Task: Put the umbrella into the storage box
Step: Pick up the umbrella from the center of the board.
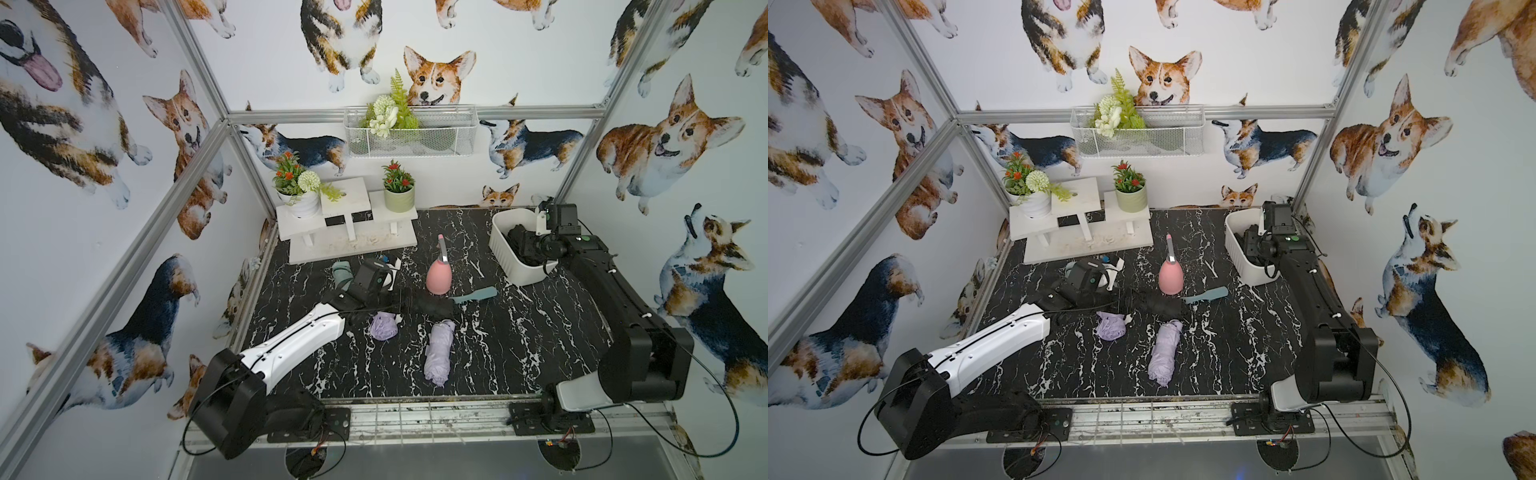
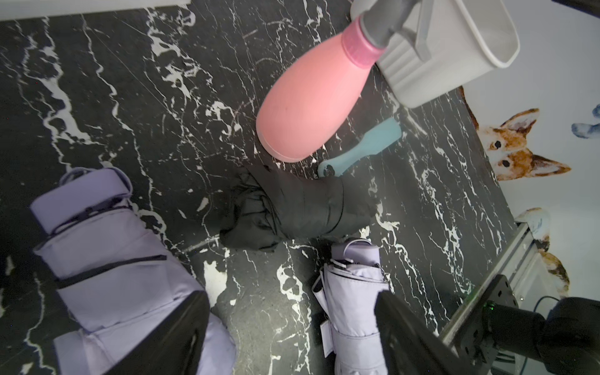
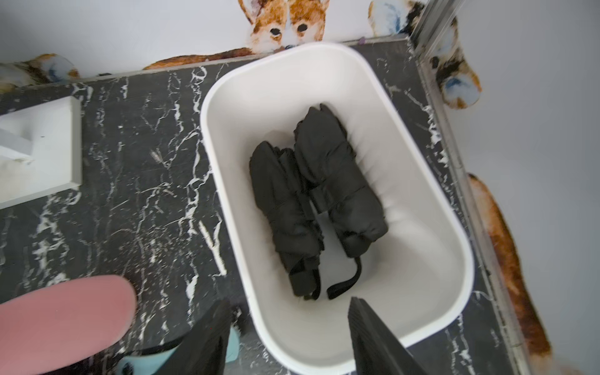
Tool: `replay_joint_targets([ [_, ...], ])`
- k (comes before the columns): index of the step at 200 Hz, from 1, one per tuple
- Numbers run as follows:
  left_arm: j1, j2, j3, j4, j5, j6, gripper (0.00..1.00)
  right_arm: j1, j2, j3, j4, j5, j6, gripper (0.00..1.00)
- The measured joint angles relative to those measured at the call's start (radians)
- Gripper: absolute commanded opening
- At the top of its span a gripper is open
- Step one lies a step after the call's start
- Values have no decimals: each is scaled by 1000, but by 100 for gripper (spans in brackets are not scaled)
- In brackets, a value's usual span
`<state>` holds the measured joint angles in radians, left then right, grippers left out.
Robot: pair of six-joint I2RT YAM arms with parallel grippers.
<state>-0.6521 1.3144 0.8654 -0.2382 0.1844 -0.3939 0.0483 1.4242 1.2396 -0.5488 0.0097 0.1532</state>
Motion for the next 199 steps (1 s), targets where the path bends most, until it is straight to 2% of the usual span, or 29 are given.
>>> replay_joint_targets([
  [55, -104, 47, -48, -27, -16, -41, 87, 55, -121, -146, 2, -166, 85, 64],
  [97, -168, 143, -50, -13, 50, -108, 88, 137, -165, -239, 6, -220, 109, 64],
  [166, -228, 257, -27, 72, 165, -204, 88, 146, -192, -302, 44, -227, 138, 65],
  [199, -256, 323, 31, 82, 190, -214, 83, 146, -202, -313, 48, -235, 141, 65],
])
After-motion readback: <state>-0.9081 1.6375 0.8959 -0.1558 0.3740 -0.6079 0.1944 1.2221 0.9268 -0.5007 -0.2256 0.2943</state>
